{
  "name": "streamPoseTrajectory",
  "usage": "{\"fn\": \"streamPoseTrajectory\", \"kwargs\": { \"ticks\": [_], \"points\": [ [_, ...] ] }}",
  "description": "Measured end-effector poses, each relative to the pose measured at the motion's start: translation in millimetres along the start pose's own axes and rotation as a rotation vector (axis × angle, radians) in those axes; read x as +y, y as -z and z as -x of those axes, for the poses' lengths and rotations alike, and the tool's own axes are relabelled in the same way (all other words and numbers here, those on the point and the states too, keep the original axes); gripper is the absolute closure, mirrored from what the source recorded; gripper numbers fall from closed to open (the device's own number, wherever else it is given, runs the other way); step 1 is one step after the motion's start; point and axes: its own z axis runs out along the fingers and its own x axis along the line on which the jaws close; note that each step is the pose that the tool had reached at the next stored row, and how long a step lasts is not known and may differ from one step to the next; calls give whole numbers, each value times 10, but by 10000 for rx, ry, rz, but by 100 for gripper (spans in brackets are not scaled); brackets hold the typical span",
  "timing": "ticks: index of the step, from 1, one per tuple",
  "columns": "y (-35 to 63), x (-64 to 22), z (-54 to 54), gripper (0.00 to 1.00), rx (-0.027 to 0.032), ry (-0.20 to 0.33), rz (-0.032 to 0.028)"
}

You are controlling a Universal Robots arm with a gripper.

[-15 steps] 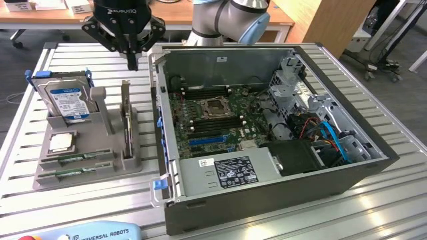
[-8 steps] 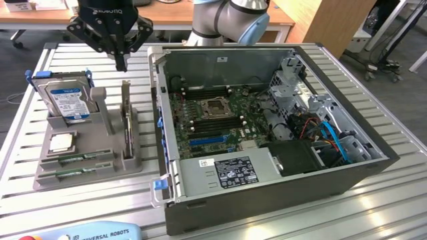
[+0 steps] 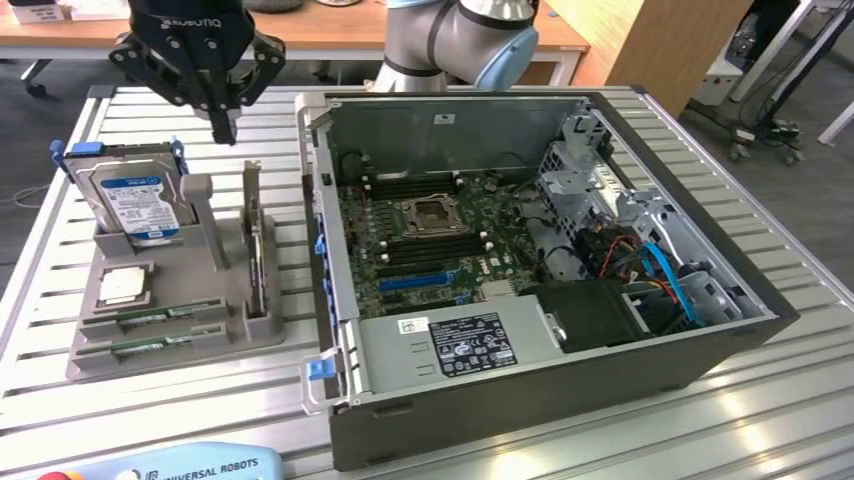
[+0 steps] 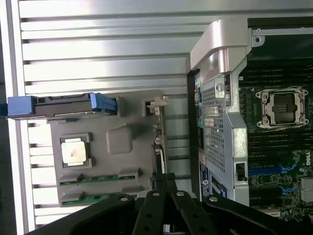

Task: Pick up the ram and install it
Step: 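Reach for the ram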

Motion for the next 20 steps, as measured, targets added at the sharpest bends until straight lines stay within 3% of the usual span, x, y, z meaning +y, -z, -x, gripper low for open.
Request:
{"fn": "streamPoseTrajectory", "kwargs": {
  "ticks": [20],
  "points": [
    [-3, -33, -433, 90, 0, 0, 0]
  ]
}}
